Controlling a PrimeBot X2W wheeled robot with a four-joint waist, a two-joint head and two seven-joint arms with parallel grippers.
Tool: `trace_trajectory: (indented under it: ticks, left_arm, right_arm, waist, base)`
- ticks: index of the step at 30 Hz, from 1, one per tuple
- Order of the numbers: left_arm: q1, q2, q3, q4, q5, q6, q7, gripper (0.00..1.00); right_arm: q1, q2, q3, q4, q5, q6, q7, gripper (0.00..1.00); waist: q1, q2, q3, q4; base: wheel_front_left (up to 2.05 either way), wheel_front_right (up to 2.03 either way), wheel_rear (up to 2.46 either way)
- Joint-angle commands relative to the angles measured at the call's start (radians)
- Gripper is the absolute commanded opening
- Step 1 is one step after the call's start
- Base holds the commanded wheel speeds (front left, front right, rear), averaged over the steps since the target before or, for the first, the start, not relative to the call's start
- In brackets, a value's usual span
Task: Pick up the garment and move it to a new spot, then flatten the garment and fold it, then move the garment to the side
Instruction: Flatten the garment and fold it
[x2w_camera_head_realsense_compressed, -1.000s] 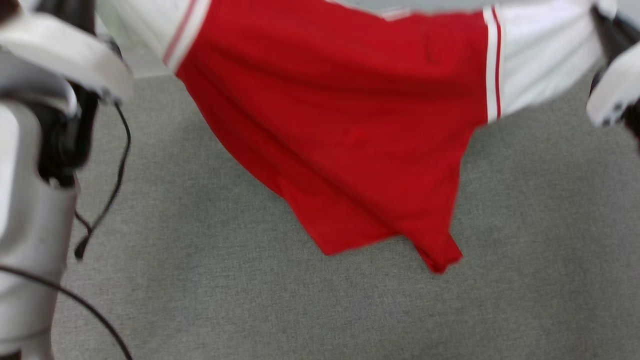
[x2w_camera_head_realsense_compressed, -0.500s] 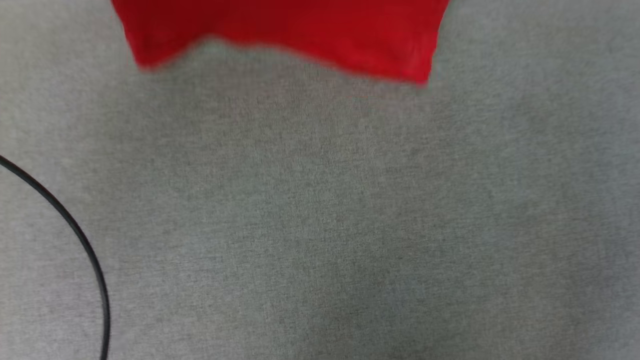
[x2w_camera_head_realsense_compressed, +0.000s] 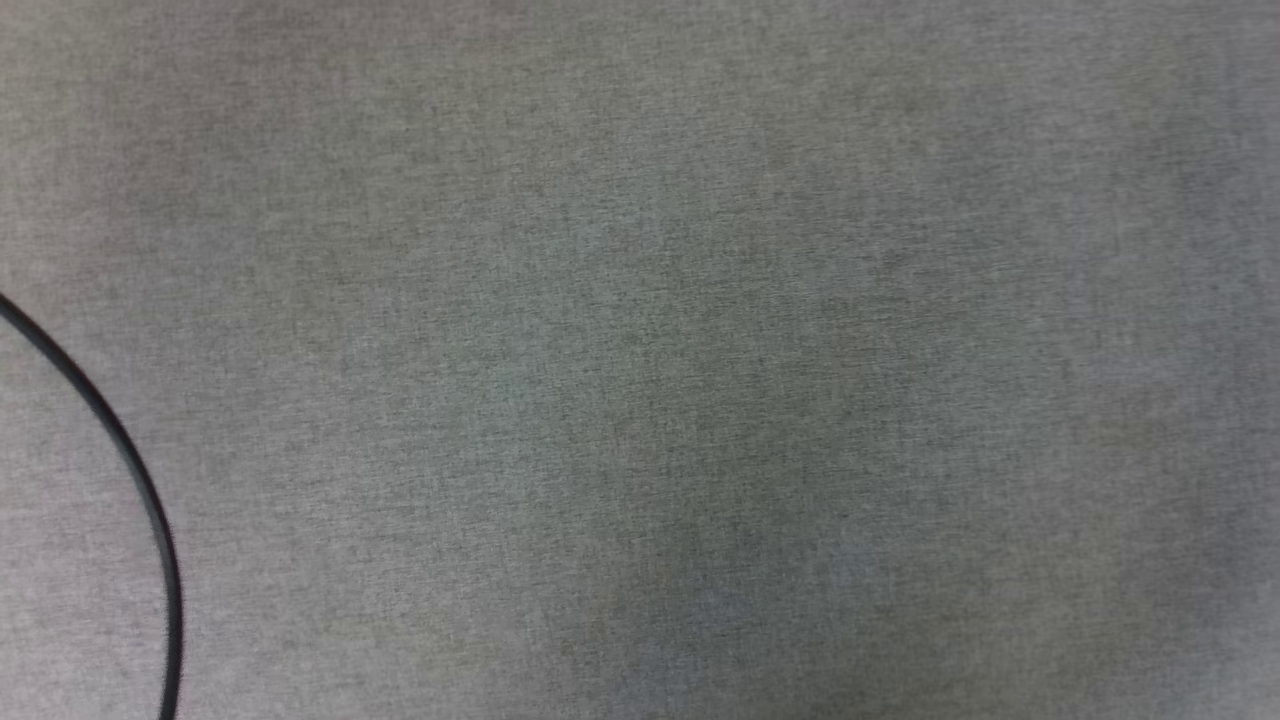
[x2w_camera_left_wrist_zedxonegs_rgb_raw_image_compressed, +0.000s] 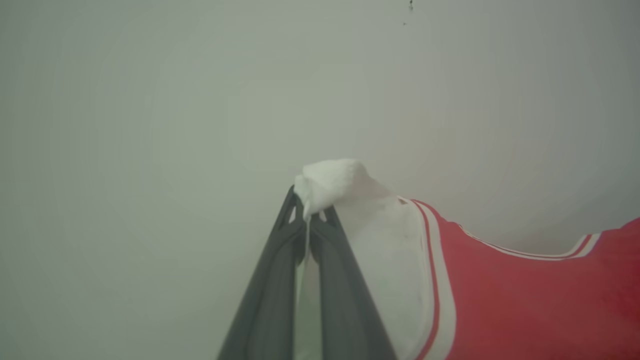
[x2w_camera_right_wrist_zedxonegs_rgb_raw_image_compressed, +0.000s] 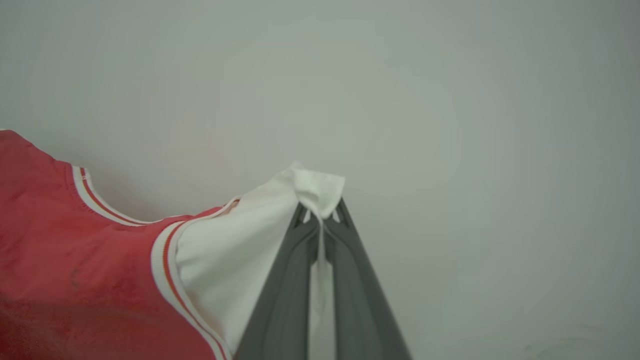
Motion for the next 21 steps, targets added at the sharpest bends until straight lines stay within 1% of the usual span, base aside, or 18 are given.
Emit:
trace_trajectory:
  ticks: [1,6,10,16,19,21]
  left_arm:
    - [0.021,-0.005,-0.001,0.018,-0.01,-0.005,-0.008,0.0]
    - [0.091,-0.035,-0.014,0.113,-0.037,-0.034,-0.036,0.0]
    - [0.192,-0.06,-0.022,0.183,-0.07,-0.05,-0.077,0.0]
    - [0.412,-0.099,-0.04,0.252,-0.103,-0.066,-0.142,0.0]
    - [0.544,-0.112,-0.04,0.26,-0.124,-0.069,-0.163,0.0]
    - [0.634,-0.115,-0.036,0.247,-0.136,-0.07,-0.175,0.0]
  right_arm:
    - [-0.007,0.002,0.008,0.017,0.009,-0.001,-0.01,0.0]
    - [0.052,0.007,0.07,0.115,0.05,-0.001,-0.034,0.0]
    - [0.143,0.012,0.13,0.167,0.1,-0.001,-0.065,0.0]
    - [0.377,-0.008,0.25,0.184,0.196,-0.001,-0.103,0.0]
    - [0.509,-0.012,0.291,0.167,0.259,-0.001,-0.109,0.0]
    - [0.595,-0.027,0.314,0.148,0.293,-0.001,-0.116,0.0]
  waist:
    - [-0.0003,0.0,0.005,0.005]
    - [-0.0003,0.0,-0.012,0.017]
    - [-0.0003,0.0,-0.062,0.024]
    - [-0.0003,0.0,-0.197,0.036]
    - [-0.0003,0.0,-0.271,0.038]
    - [-0.0003,0.0,-0.318,0.038]
  base:
    - [0.0,0.0,0.0]
    - [0.0,0.0,0.0]
    - [0.0,0.0,0.0]
    - [0.0,0.0,0.0]
    - [0.0,0.0,0.0]
    - [0.0,0.0,0.0]
